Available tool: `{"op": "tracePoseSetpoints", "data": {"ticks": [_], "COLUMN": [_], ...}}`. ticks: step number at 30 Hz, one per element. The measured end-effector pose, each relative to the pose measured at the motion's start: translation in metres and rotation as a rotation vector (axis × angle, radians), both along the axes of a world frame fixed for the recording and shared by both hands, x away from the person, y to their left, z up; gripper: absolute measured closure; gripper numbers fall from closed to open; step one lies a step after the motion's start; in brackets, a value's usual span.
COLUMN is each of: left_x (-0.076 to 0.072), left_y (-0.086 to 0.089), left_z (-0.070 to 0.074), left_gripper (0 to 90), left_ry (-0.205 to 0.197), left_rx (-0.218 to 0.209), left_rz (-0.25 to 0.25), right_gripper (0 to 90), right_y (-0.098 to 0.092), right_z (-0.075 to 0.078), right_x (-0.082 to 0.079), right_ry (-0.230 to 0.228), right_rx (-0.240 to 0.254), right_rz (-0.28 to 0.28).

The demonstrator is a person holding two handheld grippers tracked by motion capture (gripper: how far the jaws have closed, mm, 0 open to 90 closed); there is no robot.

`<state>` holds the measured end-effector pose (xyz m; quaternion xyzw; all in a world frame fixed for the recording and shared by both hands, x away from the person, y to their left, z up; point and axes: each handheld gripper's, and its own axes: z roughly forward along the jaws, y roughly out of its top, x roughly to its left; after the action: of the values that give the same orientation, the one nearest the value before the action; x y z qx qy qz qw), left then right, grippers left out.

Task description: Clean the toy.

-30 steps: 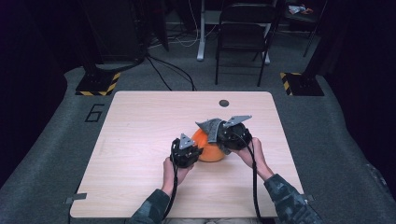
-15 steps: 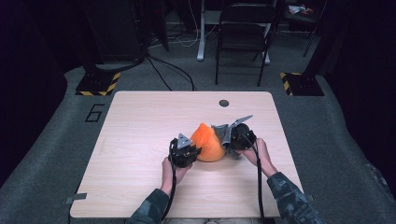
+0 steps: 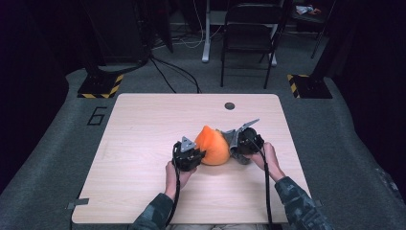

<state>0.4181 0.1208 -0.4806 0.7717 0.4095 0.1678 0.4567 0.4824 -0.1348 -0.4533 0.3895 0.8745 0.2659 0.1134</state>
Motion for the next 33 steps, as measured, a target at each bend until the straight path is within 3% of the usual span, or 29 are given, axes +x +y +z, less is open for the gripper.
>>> {"op": "tracePoseSetpoints", "data": {"ticks": [7, 9, 13, 17, 30, 33], "left_x": [-0.002, -0.002, -0.003, -0.005, -0.002, -0.001], "left_y": [-0.002, -0.002, -0.004, -0.005, -0.002, -0.003], "left_z": [0.0, 0.001, 0.001, 0.001, -0.001, -0.001], "left_gripper": [75.7, 75.7, 75.6, 75.4, 75.5, 75.5], "left_ry": [-0.009, -0.008, -0.013, -0.021, -0.011, -0.01], "left_rx": [0.01, 0.012, 0.02, 0.032, 0.025, 0.024], "left_rz": [-0.005, -0.005, -0.009, -0.017, -0.014, -0.015], "right_gripper": [74.4, 74.4, 74.4, 74.4, 74.4, 74.4], "right_y": [0.004, 0.01, 0.021, 0.03, 0.018, 0.014], "right_z": [0.044, 0.052, 0.055, 0.043, 0.024, 0.019], "right_x": [-0.017, -0.024, -0.033, -0.029, -0.017, -0.015], "right_ry": [-0.143, -0.17, -0.2, -0.18, -0.105, -0.085], "right_rx": [0.133, 0.179, 0.217, 0.15, 0.083, 0.066], "right_rz": [0.058, 0.082, 0.115, 0.14, 0.113, 0.082]}}
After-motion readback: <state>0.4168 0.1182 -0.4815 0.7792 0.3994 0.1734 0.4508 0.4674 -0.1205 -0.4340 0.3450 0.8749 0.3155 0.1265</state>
